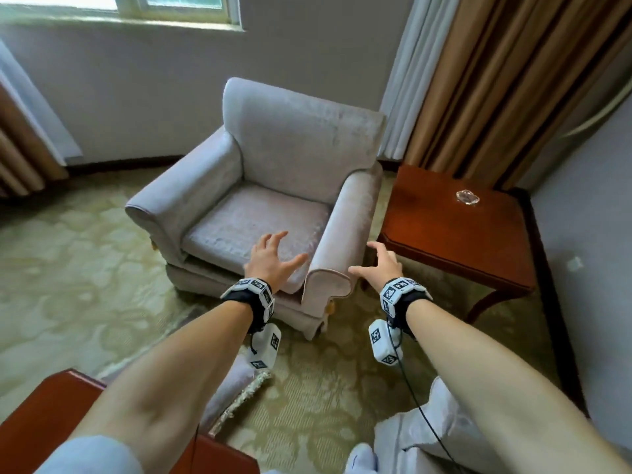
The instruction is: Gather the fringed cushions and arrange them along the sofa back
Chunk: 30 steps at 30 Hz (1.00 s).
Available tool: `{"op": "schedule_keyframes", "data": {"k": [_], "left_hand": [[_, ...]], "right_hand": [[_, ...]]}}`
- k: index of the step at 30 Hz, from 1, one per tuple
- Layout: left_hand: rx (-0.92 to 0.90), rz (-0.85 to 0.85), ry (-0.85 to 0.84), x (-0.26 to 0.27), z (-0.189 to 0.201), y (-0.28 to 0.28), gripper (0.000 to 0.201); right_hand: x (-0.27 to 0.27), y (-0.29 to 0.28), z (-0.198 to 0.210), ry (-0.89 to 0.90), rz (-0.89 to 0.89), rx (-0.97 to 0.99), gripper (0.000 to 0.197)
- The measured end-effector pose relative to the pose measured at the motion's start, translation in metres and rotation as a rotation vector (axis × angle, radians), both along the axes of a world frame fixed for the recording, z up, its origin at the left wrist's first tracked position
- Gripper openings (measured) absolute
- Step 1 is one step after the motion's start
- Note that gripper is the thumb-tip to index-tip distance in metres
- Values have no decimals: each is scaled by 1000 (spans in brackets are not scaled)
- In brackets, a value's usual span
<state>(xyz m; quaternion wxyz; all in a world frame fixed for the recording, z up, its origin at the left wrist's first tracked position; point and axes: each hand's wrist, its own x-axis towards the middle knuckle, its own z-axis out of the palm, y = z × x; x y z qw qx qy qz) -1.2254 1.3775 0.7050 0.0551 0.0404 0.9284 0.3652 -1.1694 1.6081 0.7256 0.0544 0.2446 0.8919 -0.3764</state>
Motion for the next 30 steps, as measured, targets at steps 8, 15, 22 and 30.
{"op": "schedule_keyframes", "data": {"k": [8,15,22,30], "left_hand": [[-22,248,-27,-42,-11,-50,73],[15,515,-32,-82,-21,-76,77],[28,780,-71,-86,-26,-95,72],[32,985,-90,-53,-38,-134,70]], "right_hand": [[-104,-51,-13,-22,236,-7,72],[-210,-73,-21,-41,477,-31,73],[-268,-106,-37,-93,724,-57,75],[-286,-174,-63,-174,969,-9,76]]}}
